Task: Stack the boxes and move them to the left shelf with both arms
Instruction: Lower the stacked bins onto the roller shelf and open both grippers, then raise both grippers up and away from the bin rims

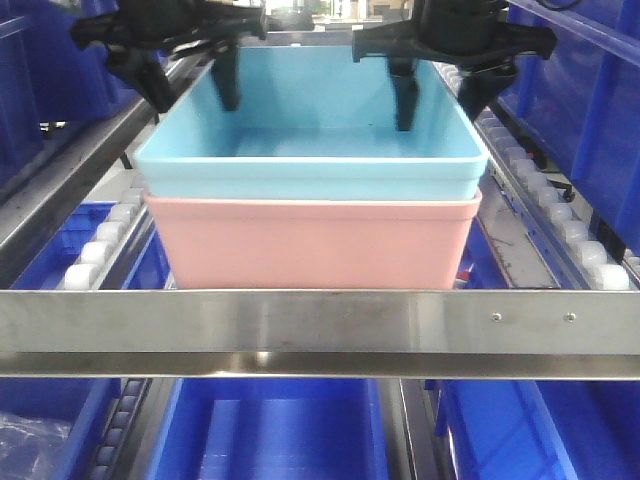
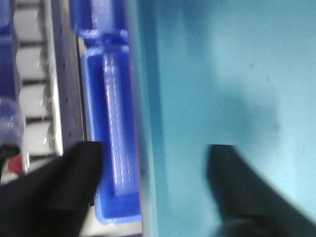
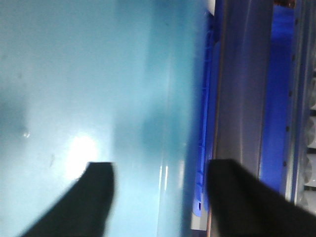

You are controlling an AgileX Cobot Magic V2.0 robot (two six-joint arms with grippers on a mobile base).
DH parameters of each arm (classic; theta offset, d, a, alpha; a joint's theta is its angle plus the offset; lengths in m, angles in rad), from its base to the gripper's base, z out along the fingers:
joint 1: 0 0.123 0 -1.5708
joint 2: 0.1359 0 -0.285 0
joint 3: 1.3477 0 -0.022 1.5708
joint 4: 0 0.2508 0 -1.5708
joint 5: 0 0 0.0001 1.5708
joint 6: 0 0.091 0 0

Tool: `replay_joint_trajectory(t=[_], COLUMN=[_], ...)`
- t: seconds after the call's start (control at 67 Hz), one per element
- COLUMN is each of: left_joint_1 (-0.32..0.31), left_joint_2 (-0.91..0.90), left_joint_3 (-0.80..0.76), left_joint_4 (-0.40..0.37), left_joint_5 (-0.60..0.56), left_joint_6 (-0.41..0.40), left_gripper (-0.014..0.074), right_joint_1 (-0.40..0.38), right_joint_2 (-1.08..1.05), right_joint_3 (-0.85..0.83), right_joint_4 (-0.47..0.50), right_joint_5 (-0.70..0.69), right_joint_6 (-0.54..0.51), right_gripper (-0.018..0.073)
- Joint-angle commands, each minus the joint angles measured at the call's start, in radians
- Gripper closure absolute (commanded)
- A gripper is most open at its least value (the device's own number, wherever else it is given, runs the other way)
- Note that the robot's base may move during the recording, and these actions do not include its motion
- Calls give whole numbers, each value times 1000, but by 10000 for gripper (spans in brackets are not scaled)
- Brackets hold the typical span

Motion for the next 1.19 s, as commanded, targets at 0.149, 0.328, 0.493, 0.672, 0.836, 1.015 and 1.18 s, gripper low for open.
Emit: replay_joint_trajectory(t=[0.149, 0.328, 0.493, 0.672, 0.836, 1.015, 1.18], left_joint_1=[5, 3, 8, 8, 8, -9, -33], left_joint_2=[-69, -69, -68, -66, -68, -98, -228], left_joint_3=[-128, -230, -234, -234, -231, -173, 39], left_joint_4=[0, 37, 41, 37, 33, 20, 20], left_joint_5=[54, 173, 109, 108, 64, -11, -241], left_joint_6=[6, 6, 6, 6, 6, 3, 0], left_gripper=[170, 519, 589, 591, 591, 591, 591], right_joint_1=[-9, -4, -9, -11, -14, -5, 5], right_joint_2=[-87, -110, -106, -104, -108, -130, -236], right_joint_3=[-122, -217, -228, -228, -227, -175, 4], right_joint_4=[-31, -32, -50, -52, -59, -67, -93], right_joint_5=[68, 157, 126, 83, -30, -37, -279], right_joint_6=[-14, -32, -32, -32, -33, -33, -33], right_gripper=[-54, 120, 526, 498, 506, 506, 506])
